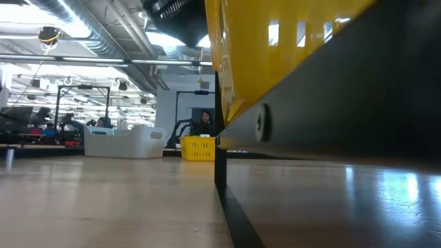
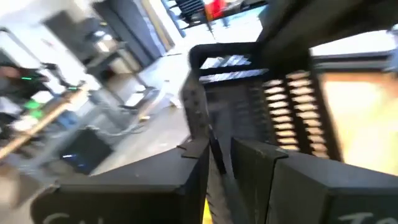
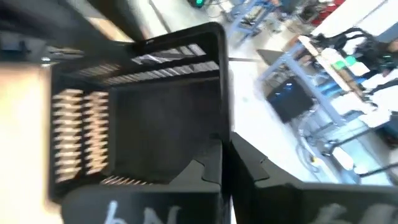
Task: Stack baskets on shelf by color
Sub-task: Stack the black bin on top of the black bin on the shelf
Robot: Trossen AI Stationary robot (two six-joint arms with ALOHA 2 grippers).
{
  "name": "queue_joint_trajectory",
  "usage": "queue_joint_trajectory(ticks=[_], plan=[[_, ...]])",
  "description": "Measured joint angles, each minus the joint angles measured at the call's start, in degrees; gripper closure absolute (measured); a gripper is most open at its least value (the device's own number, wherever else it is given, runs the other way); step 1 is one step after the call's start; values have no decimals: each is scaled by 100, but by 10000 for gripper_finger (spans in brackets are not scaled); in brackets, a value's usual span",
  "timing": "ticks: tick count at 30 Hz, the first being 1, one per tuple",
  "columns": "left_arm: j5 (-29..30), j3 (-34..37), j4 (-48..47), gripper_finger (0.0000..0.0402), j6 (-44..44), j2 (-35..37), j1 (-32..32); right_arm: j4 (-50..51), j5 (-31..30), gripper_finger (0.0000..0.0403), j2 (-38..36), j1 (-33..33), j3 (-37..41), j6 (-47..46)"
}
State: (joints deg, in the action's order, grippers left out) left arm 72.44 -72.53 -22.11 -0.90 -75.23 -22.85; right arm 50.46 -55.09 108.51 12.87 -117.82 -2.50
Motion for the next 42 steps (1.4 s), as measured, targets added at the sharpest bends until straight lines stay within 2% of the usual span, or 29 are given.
queue_joint_trajectory(ticks=[3,7,11,16,20,22,34,42], plan=[[-352,0,10,346,320,32,-98,164,-266,401,0,8,0,33],[-493,0,-22,346,424,30,-259,302,-465,401,0,-4,0,177],[-482,0,-42,346,432,28,-406,921,-358,401,-7,-3,-178,57],[-448,0,-56,346,311,47,-656,2220,-325,401,-9,54,-790,-763],[-164,0,-102,346,162,73,-830,3446,-272,401,-17,152,-1356,-1623],[-26,0,-173,346,168,71,-884,3997,-8,401,-17,220,-1621,-2061],[1,0,-585,346,225,111,-818,3954,2585,401,-680,736,-1600,-2257],[-231,0,-572,347,260,307,-701,3956,3853,402,-1262,1224,-1600,-2927]])
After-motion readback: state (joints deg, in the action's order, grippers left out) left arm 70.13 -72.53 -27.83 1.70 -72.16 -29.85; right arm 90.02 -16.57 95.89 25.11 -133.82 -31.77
